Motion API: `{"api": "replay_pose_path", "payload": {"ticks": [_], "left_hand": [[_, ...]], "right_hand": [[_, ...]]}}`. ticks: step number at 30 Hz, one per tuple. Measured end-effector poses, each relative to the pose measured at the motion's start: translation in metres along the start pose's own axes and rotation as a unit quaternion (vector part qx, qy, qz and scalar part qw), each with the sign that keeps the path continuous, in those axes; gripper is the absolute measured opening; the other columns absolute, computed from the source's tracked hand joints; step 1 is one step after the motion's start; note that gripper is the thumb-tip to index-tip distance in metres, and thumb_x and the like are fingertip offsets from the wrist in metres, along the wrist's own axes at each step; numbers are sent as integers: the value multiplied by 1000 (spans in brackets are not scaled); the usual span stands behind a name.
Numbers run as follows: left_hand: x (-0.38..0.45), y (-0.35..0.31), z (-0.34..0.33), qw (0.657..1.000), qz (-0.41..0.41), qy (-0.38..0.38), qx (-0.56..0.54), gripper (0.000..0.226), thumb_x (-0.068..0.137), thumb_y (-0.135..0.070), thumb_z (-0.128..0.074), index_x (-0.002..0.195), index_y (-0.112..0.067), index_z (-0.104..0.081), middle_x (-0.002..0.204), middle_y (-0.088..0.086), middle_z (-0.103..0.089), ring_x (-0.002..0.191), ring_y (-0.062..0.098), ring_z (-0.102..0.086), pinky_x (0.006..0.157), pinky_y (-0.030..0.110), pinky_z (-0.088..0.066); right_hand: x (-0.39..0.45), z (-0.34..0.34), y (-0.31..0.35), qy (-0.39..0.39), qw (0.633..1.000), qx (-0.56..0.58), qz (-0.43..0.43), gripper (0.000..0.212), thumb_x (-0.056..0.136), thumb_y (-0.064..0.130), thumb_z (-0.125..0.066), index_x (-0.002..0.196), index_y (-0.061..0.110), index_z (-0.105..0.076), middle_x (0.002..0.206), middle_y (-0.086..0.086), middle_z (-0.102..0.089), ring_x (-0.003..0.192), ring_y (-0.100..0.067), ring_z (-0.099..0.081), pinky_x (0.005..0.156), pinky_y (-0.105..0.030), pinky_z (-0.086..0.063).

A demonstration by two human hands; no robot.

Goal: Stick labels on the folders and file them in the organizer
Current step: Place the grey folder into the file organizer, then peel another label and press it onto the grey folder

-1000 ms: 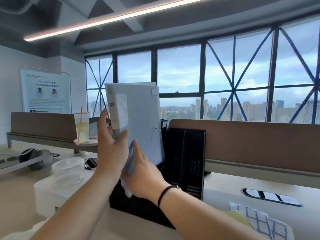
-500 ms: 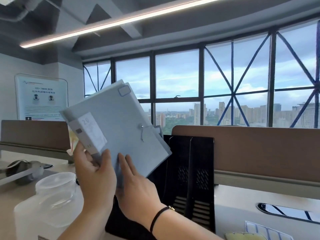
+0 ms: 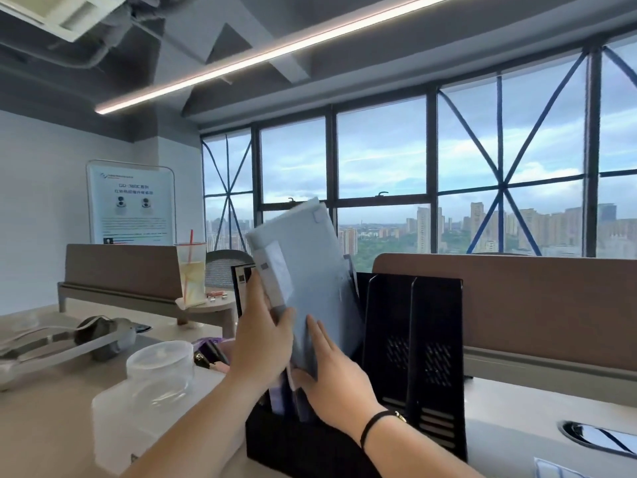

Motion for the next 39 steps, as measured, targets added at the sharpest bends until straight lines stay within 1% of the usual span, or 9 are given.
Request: {"api": "replay_pose_path", "payload": {"ticks": [6, 11, 15, 18, 20, 23, 27, 33, 39], "left_hand": [[-10, 10, -25, 988, 4, 88, 129, 116, 89, -9, -70, 146, -59, 18, 154, 11, -41, 84, 2, -66, 69, 11, -46], [-48, 21, -44, 985, 6, 100, 143, 98, 97, -12, -58, 147, -57, 13, 159, -3, -28, 112, 1, -46, 83, 20, -37], [-54, 17, -47, 986, 19, 104, 132, 99, 96, -6, -56, 148, -57, 12, 161, -1, -20, 92, -9, -36, 79, 18, -38], [-67, 3, -48, 977, 16, 104, 187, 103, 93, -2, -57, 150, -52, 12, 165, 4, 6, 126, 13, -45, 86, 27, -46], [-83, -9, -53, 972, -15, 86, 219, 102, 89, -12, -67, 155, -42, 5, 164, 5, 16, 149, 26, -19, 109, 38, -39], [-118, -32, -68, 974, -49, 102, 195, 100, 87, -22, -73, 156, -37, -3, 165, 6, 13, 142, 14, -19, 118, 37, -27], [-171, -56, -99, 970, -99, 190, 112, 93, 90, -23, -66, 153, -46, -1, 164, -2, 4, 127, -5, -21, 103, 23, -35], [-225, -100, -160, 933, -115, 340, 5, 93, 91, -33, -67, 146, -61, 2, 145, -27, -24, 128, -9, -29, 99, 25, -36], [-283, -157, -253, 872, -75, 483, -28, 56, 90, -38, -68, 132, -54, -34, 129, -19, -48, 105, -1, -56, 82, 22, -49]], "right_hand": [[-18, -19, -30, 118, 992, -12, -44, 89, 95, 57, -45, 156, 33, 15, 167, 6, -9, 146, -19, -34, 121, -40, -25], [-25, -12, -37, 169, 982, -58, -59, 91, 91, 65, -41, 157, 29, 10, 143, -7, -54, 128, -24, -53, 115, -47, -31], [-31, 7, -38, 227, 967, -91, -66, 92, 89, 70, -42, 156, 33, 9, 158, -8, -35, 145, -25, -32, 120, -50, -17], [-47, 29, -38, 271, 956, -100, -50, 88, 90, 71, -43, 155, 42, 8, 162, -12, -25, 150, -30, -21, 121, -50, -16], [-66, 42, -42, 294, 950, -102, -21, 86, 91, 70, -43, 156, 40, 4, 166, -4, -16, 153, -29, -11, 122, -51, -11], [-109, 59, -59, 265, 950, -160, 51, 83, 93, 68, -41, 158, 32, -5, 167, 4, -8, 154, -23, -3, 122, -56, -4], [-184, 92, -94, 205, 961, -178, 61, 80, 93, 66, -43, 157, 39, -3, 167, 9, 3, 152, -14, 8, 123, -46, 4], [-302, 186, -144, 194, 960, -157, -124, 73, 94, 67, -39, 154, 48, -2, 162, 22, 15, 145, 5, 11, 118, -26, 7], [-402, 283, -219, 143, 916, -181, -327, 74, 93, 70, -33, 155, 48, 1, 165, 11, 16, 153, -15, 9, 122, -37, 0]]}}
Point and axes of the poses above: each hand's wrist, its own x-axis towards the middle knuckle, its own z-axis out of the back of the hand, y = z × x, the point moved 1 cm from there along x, towards the middle knuckle
